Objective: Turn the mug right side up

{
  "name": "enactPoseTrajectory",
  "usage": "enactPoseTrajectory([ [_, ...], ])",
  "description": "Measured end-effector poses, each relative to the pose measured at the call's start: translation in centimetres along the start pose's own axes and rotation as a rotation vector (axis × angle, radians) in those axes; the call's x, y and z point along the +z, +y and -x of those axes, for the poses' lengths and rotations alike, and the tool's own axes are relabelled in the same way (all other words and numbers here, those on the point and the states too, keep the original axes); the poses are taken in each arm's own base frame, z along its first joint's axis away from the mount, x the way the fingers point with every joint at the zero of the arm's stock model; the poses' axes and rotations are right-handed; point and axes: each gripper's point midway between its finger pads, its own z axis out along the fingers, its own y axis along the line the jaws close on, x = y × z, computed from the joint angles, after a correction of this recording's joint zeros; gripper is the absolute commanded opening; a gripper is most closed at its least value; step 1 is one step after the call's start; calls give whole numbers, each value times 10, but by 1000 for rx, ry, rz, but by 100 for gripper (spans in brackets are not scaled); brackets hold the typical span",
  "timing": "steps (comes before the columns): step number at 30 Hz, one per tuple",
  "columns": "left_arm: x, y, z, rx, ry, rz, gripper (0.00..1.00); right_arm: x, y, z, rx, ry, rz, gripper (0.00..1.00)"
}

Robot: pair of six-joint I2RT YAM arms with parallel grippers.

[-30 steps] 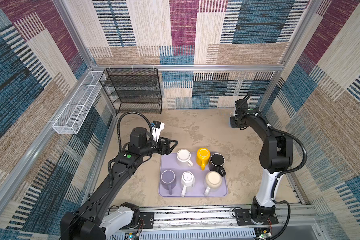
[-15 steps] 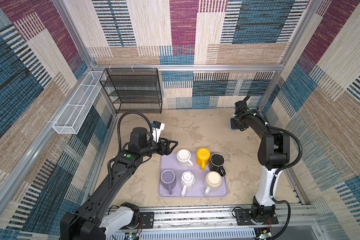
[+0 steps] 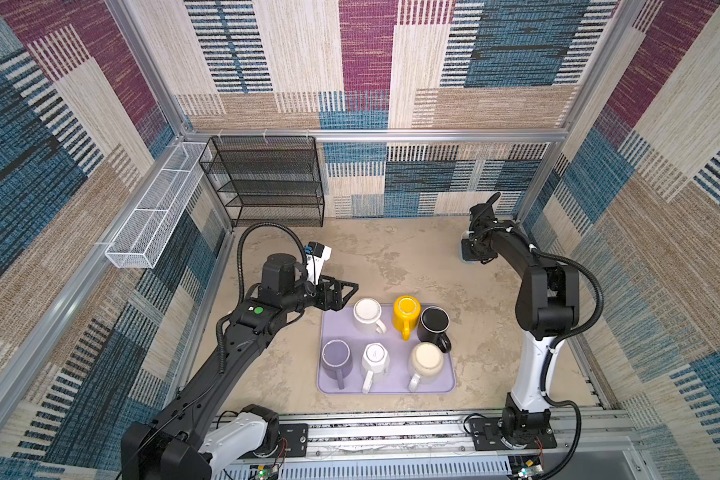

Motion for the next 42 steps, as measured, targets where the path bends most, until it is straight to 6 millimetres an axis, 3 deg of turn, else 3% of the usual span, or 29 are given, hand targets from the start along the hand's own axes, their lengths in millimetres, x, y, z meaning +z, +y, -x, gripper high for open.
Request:
enactPoseTrajectory([
  [15, 0, 4, -4, 10, 12, 40, 94, 4, 0, 1, 7, -10, 7, 14],
  [24, 1, 6, -5, 17, 13, 64, 93, 5, 3, -2, 7, -4, 26, 45],
  [28, 2, 14, -7, 13, 18, 98, 92, 2, 3, -1, 8, -9, 33, 54],
  [32, 6, 24, -14, 1, 40, 146, 90, -16, 2, 6, 18, -41, 43, 56],
  [39, 21, 42, -39, -22, 136, 244, 89, -68, 1, 29, 51, -162, 95, 56],
  [42, 29, 41, -52, -37, 192, 261, 89, -90, 7, 32, 57, -212, 153, 55],
])
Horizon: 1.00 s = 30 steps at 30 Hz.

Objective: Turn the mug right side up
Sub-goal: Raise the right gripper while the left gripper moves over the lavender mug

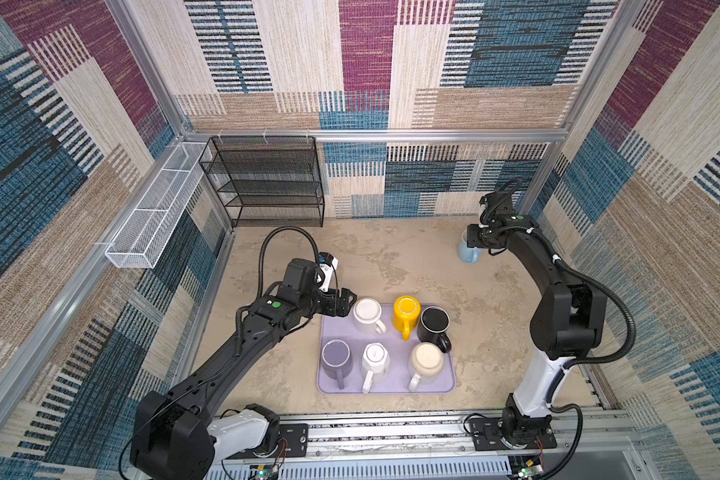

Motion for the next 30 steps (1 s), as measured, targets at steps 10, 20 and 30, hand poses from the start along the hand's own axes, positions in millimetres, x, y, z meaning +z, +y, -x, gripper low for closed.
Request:
enactPoseTrajectory([
  [10, -2, 4, -37, -51, 182, 176, 86, -48, 56, 9, -43, -122, 195, 55],
  [20, -42, 3, -99, -215, 265, 313, 82, -46, 133, -9, -120, -101, 347, 55],
  [30, -58, -20, -151, -300, 346, 324, 75, -37, 184, -25, -184, -59, 423, 55],
])
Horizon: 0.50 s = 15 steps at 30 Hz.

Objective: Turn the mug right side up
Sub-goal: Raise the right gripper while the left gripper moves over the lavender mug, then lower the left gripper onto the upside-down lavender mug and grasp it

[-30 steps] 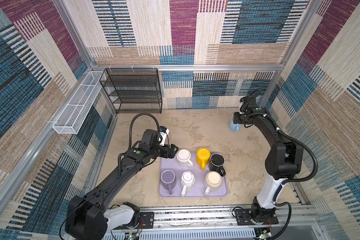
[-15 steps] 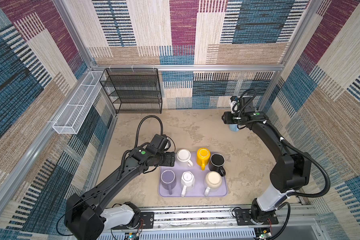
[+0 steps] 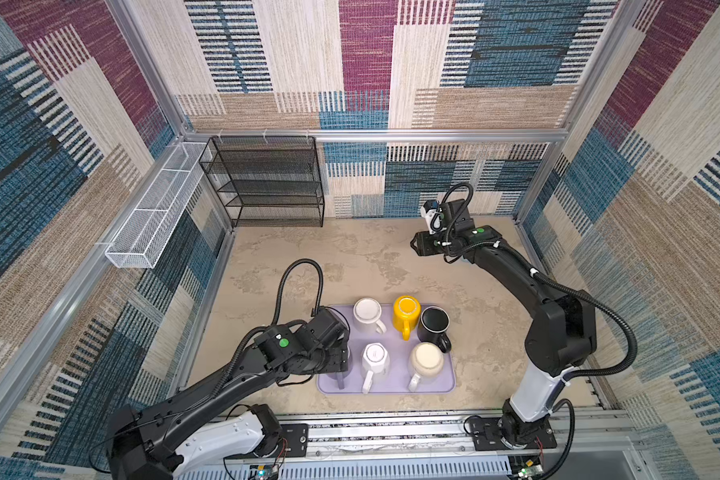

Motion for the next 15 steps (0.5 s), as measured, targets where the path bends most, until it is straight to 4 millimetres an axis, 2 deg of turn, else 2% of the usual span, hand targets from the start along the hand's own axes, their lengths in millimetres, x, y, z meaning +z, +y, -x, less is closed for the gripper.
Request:
enactPoseTrajectory([
  [5, 16, 7, -21, -13, 57, 66, 68, 4, 12, -3, -11, 7, 21, 56],
  [9, 26, 11, -27, -17, 74, 102, 67, 7, 17, -8, -13, 13, 29, 56],
  [15, 43, 6, -28, -15, 95, 118, 64, 11, 22, -27, -7, 53, 38, 56],
])
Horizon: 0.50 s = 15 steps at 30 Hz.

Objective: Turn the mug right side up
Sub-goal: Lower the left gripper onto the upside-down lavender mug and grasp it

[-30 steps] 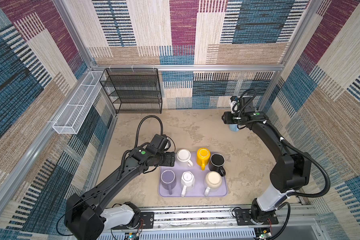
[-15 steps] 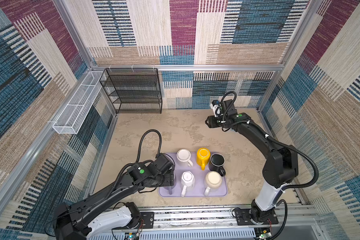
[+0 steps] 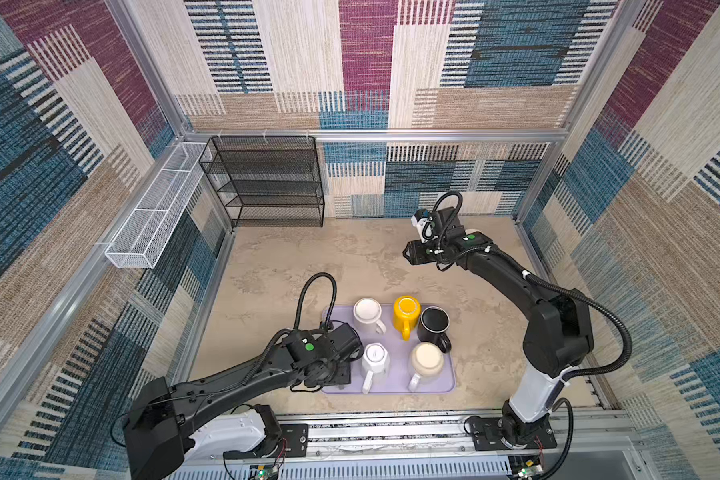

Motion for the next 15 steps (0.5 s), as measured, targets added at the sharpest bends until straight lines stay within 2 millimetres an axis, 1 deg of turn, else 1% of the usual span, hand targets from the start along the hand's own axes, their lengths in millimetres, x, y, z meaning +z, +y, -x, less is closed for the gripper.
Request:
enactPoseTrajectory([
  [4, 9, -4, 2, 6, 11, 20, 55, -2, 3, -7, 3, 7, 7, 56],
  [9, 14, -5, 9, 18, -6, 52, 48, -4, 4, -13, 4, 12, 10, 56],
  [15, 24, -2, 22, 25, -21, 103, 43, -3, 4, -19, 9, 15, 11, 56],
])
